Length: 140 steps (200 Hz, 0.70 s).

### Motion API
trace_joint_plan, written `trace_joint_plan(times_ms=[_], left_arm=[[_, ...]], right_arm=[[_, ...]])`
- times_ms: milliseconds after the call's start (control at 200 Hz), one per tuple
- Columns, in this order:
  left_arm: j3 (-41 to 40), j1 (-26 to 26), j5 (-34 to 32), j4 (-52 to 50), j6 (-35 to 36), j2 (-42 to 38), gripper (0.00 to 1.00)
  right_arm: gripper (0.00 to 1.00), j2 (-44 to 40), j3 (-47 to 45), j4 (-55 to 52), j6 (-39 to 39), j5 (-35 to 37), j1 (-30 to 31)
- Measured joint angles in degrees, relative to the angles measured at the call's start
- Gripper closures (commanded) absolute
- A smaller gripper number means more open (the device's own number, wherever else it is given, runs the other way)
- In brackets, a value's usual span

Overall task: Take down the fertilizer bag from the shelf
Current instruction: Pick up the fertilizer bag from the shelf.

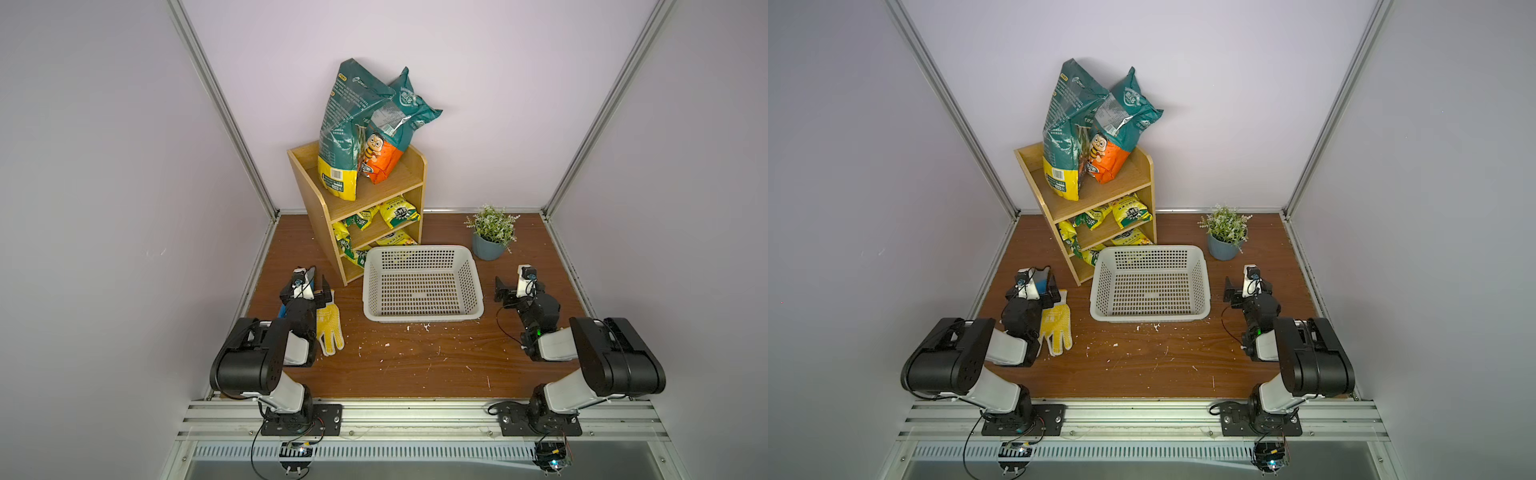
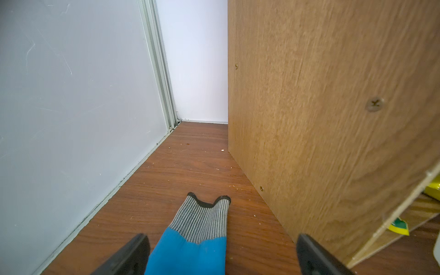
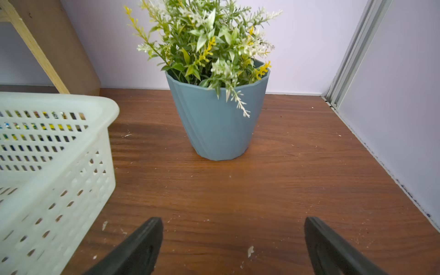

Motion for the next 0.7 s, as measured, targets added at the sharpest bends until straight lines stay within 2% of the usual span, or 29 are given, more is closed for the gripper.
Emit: trace_joint_plan(times_ms=[570,701], left_arm=[[0.0,0.0,0.0,0.0,0.0,0.0,0.01],[0.0,0.0,0.0,-0.1,0.0,-0.2,0.01]], right_arm=[[0.01,-0.1,0.0,-0.2,-0.2,-0.5,0.0],[0.01,-6.3,1.2,-8.1,-0.3,-0.9,0.0]])
